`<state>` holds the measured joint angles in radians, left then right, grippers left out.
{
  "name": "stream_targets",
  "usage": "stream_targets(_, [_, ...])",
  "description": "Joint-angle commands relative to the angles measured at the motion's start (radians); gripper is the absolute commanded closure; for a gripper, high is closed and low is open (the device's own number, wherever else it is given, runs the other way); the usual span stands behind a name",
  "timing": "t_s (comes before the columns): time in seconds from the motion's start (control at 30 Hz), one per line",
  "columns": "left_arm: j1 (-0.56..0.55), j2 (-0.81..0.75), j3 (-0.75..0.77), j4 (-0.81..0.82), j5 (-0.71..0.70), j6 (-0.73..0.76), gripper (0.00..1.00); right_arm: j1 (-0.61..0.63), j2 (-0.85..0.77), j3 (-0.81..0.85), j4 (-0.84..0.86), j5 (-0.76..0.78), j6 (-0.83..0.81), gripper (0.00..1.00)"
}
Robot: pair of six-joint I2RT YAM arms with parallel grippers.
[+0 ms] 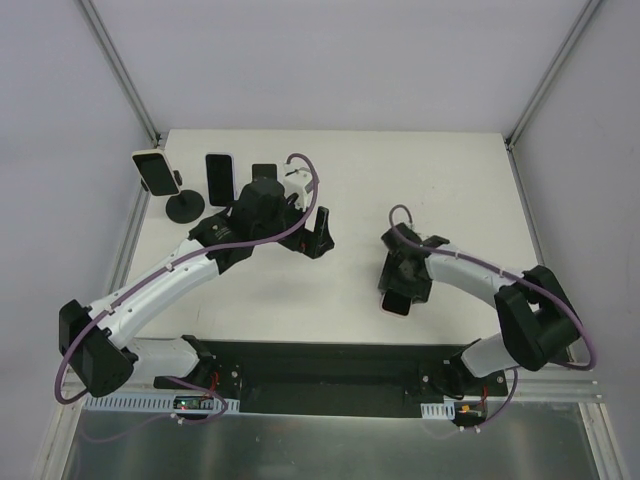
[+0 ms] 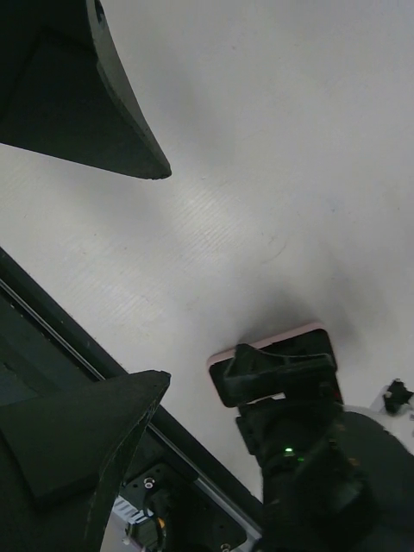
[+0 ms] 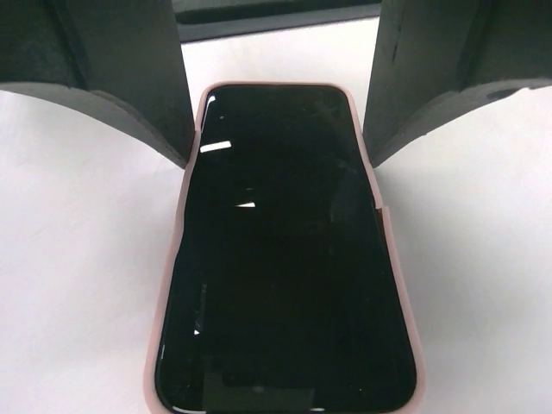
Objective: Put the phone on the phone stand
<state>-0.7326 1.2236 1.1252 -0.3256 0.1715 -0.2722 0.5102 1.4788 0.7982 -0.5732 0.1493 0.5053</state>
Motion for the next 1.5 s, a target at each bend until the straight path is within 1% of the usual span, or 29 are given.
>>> stream_targets(0.0, [0.009,0.010,0.024,0.020,-0.039,0.030,0.09,0.235,-0.072,0.006,-0.033,0.146,0.332,0.58])
stream_targets(0.03, [0.012,0.014,0.024,0.020,-0.044,0.030,0.09,0.299,-0.089,-0.002,0.014,0.153,0.361,0.58])
stream_targets(0.1, [0.015,0.028,0.025,0.019,-0.047,0.033,0.09,0.338,-0.089,-0.016,0.088,0.125,0.435,0.57])
stream_targets(0.17, [0.022,0.043,0.027,0.016,-0.050,0.034,0.09,0.381,-0.075,-0.010,0.163,0.125,0.467,0.53])
stream_targets(0.2, [0.025,0.047,0.027,0.016,-0.061,0.037,0.09,0.392,-0.071,-0.004,0.174,0.148,0.470,0.48])
stream_targets(0.23, [0.027,0.051,0.027,0.016,-0.066,0.037,0.09,0.405,-0.071,0.004,0.190,0.163,0.467,0.30])
stream_targets(0.3, [0.030,0.068,0.027,0.013,-0.076,0.044,0.08,0.407,-0.078,0.001,0.219,0.170,0.454,0.18])
stream_targets(0.33, [0.032,0.073,0.027,0.011,-0.081,0.045,0.08,0.410,-0.089,-0.008,0.272,0.168,0.434,0.08])
stream_targets(0.37, [0.033,0.085,0.030,0.013,-0.081,0.045,0.08,0.409,-0.092,-0.014,0.297,0.159,0.424,0.02])
stream_targets(0.4, [0.035,0.089,0.031,0.013,-0.079,0.045,0.08,0.407,-0.094,-0.019,0.320,0.144,0.408,0.00])
stream_targets(0.43, [0.035,0.096,0.031,0.008,-0.072,0.047,0.08,0.409,-0.098,-0.013,0.338,0.139,0.366,0.03])
stream_targets(0.53, [0.038,0.120,0.036,0.007,-0.061,0.042,0.08,0.407,-0.133,0.003,0.343,0.142,0.268,0.04])
stream_targets(0.6, [0.035,0.157,0.042,0.008,-0.040,0.022,0.08,0.403,-0.193,-0.043,0.335,0.229,0.234,0.04])
stream_targets(0.7, [0.006,0.241,0.070,-0.021,-0.026,-0.044,0.09,0.361,-0.403,-0.144,0.332,0.365,0.211,0.04])
stream_targets(0.73, [-0.028,0.296,0.094,-0.032,-0.032,-0.070,0.10,0.329,-0.537,-0.224,0.334,0.401,0.207,0.04])
stream_targets(0.77, [-0.049,0.325,0.111,-0.064,-0.065,-0.087,0.11,0.317,-0.610,-0.275,0.337,0.433,0.203,0.04])
stream_targets(0.8, [-0.063,0.356,0.129,-0.078,-0.067,-0.102,0.12,0.304,-0.752,-0.319,0.355,0.505,0.199,0.04])
stream_targets(0.83, [-0.088,0.413,0.168,-0.096,-0.067,-0.140,0.13,0.291,-0.819,-0.418,0.369,0.536,0.194,0.03])
stream_targets(0.87, [-0.093,0.436,0.183,-0.121,-0.064,-0.163,0.13,0.287,-0.881,-0.466,0.389,0.565,0.191,0.03])
stream_targets(0.9, [-0.100,0.456,0.195,-0.125,-0.058,-0.185,0.14,0.286,-0.988,-0.511,0.442,0.619,0.196,0.02])
stream_targets(0.93, [-0.117,0.485,0.224,-0.138,-0.067,-0.217,0.14,0.281,-1.037,-0.609,0.475,0.642,0.205,0.02])
stream_targets(0.97, [-0.126,0.499,0.240,-0.148,-0.079,-0.231,0.13,0.280,-1.076,-0.654,0.514,0.676,0.210,0.02])
stream_targets(1.0, [-0.139,0.508,0.257,-0.180,-0.127,-0.249,0.12,0.281,-1.121,-0.710,0.641,0.693,0.193,0.01])
stream_targets(1.07, [-0.171,0.531,0.303,-0.211,-0.193,-0.317,0.10,0.277,-1.128,-0.821,0.720,0.757,0.215,0.01])
stream_targets(1.1, [-0.180,0.539,0.315,-0.240,-0.239,-0.332,0.08,0.257,-1.128,-0.826,0.716,0.756,0.254,0.01])
stream_targets(1.2, [-0.229,0.589,0.390,-0.302,-0.303,-0.361,0.04,0.226,-1.109,-0.806,0.717,0.688,0.205,0.01])
stream_targets(1.27, [-0.254,0.648,0.471,-0.337,-0.329,-0.361,0.04,0.225,-1.077,-0.776,0.719,0.684,0.191,0.01])
stream_targets(1.37, [-0.294,0.720,0.559,-0.400,-0.426,-0.357,0.03,0.222,-1.032,-0.754,0.724,0.682,0.168,0.01])
stream_targets(1.47, [-0.295,0.774,0.611,-0.440,-0.409,-0.366,0.06,0.215,-1.064,-0.774,0.723,0.679,0.173,0.01])
